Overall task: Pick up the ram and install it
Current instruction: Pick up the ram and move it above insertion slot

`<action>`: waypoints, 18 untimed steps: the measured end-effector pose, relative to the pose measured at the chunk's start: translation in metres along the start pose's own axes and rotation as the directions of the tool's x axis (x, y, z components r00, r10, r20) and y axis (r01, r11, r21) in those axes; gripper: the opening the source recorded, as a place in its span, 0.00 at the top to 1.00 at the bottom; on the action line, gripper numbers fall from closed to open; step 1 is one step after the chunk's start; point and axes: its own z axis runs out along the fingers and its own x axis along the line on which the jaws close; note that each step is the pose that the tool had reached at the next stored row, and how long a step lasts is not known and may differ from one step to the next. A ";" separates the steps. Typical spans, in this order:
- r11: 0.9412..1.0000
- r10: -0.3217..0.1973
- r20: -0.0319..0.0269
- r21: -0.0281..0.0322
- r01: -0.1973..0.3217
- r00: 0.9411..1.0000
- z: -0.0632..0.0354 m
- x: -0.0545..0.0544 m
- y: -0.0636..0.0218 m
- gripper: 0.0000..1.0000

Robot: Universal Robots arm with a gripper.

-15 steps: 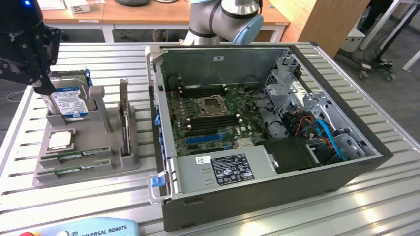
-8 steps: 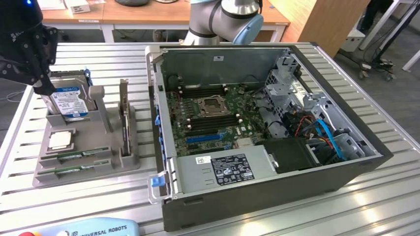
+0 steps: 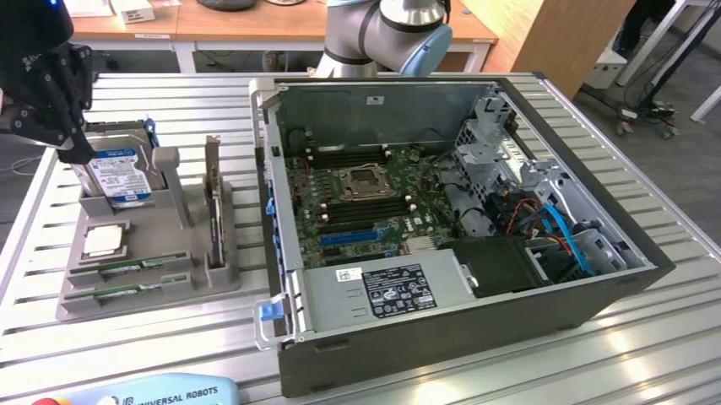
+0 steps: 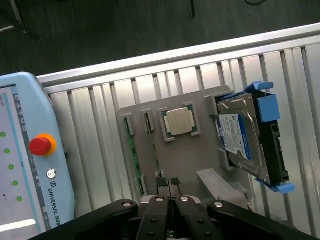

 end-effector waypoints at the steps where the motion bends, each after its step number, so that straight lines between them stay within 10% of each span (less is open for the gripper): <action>1: 1.000 -0.013 -0.001 0.000 0.013 1.000 0.0000 0.000 0.0000 0.90; 18: 0.987 -0.161 -0.007 0.000 0.161 0.987 0.0001 0.000 0.0000 0.90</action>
